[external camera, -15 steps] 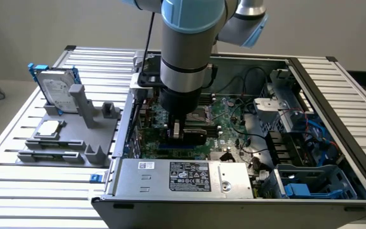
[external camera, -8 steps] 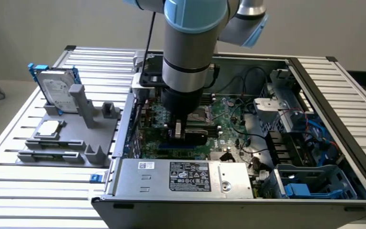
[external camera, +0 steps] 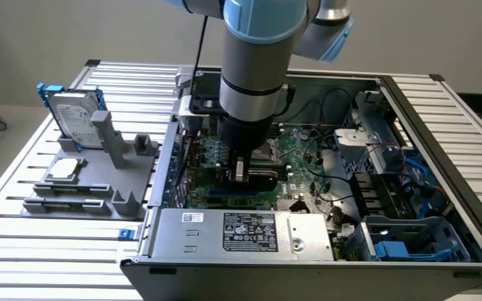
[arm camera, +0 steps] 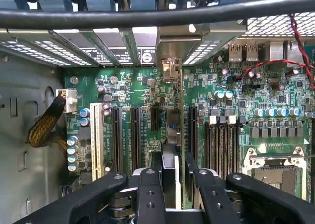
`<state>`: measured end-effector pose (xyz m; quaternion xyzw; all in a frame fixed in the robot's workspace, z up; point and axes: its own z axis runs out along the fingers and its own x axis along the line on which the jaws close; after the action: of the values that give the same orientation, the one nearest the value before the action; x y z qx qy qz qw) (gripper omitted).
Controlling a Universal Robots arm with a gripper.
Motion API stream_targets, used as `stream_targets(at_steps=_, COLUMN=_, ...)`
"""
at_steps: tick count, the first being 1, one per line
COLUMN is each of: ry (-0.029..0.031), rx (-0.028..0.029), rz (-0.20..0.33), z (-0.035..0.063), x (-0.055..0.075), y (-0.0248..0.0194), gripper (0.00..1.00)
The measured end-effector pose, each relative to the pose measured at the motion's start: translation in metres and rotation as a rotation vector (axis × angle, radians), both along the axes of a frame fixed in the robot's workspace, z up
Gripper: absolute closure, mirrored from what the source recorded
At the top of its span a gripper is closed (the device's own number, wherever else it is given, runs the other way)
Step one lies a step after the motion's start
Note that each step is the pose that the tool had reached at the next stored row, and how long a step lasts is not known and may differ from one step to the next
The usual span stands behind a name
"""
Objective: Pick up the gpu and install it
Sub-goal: 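Insert the gpu into the slot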
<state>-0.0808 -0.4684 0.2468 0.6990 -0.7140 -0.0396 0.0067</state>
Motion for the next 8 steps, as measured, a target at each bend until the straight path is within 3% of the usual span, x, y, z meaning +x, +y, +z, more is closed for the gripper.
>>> stream_targets(at_steps=8, ry=0.0117, rx=0.0001, rz=0.0, z=0.0241, x=0.005, y=0.0, gripper=0.71)
